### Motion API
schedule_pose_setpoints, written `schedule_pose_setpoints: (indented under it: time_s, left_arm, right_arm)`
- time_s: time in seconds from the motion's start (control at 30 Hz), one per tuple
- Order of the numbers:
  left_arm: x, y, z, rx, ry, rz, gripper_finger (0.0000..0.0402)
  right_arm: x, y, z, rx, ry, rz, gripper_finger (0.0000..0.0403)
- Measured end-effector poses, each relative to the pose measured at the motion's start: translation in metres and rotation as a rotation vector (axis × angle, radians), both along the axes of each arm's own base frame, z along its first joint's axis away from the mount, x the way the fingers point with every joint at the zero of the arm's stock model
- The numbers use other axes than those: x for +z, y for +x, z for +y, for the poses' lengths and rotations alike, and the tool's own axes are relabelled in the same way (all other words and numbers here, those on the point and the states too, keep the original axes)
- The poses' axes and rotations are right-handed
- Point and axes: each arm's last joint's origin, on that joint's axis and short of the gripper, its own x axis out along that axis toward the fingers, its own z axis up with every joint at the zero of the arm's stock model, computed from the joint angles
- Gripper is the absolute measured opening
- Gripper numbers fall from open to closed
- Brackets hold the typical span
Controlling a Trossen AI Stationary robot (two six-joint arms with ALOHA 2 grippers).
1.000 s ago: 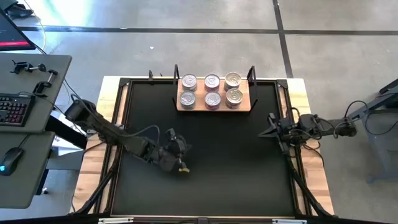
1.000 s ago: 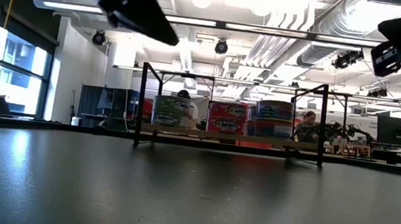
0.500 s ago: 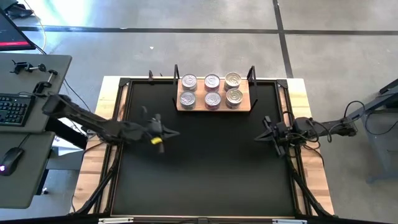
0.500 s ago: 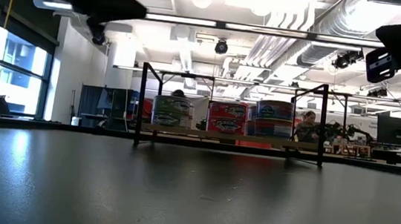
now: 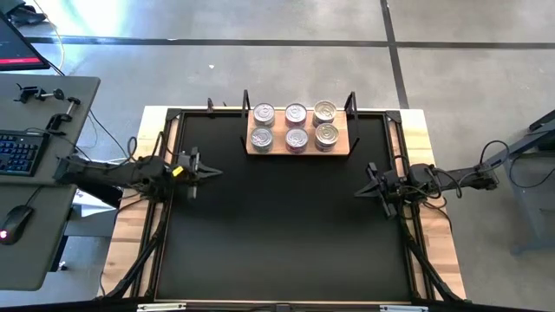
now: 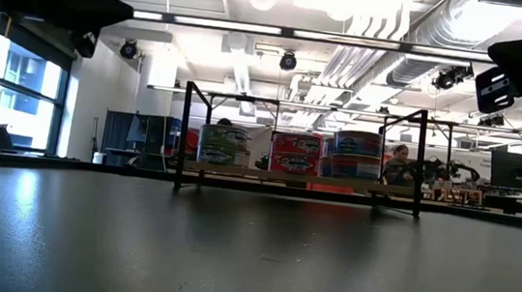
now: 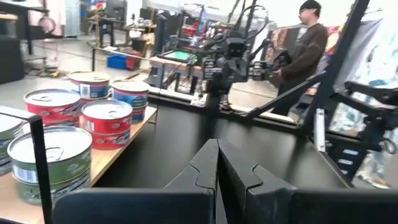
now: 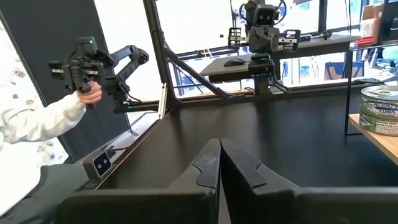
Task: Stack canned seafood by type on shelf
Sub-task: Return to Home Position
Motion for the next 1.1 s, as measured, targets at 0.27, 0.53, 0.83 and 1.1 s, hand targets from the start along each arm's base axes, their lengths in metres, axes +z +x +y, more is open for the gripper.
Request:
schedule_pose_setpoints:
  time_s: [0.27,0.53,0.83,1.1]
  left_arm:
    - [-0.018,-0.016,0.001,-0.116,0.053,-0.064,0.0000]
    - [-0.035,-0.020,-0.003,-0.240,0.081,-0.041,0.0000]
    - [-0.037,-0.020,-0.003,-0.248,0.096,-0.027,0.0000]
    - [-0.037,-0.020,-0.003,-0.246,0.056,-0.026,0.0001]
  right_arm:
    - [-0.001,0.000,0.000,0.000,-0.001,0.007,0.0002]
    - [-0.001,0.000,0.000,0.000,-0.003,0.015,0.0002]
    - [-0.003,0.000,0.000,-0.002,-0.006,0.035,0.0002]
    - [-0.003,0.001,-0.004,-0.106,-0.054,0.022,0.0002]
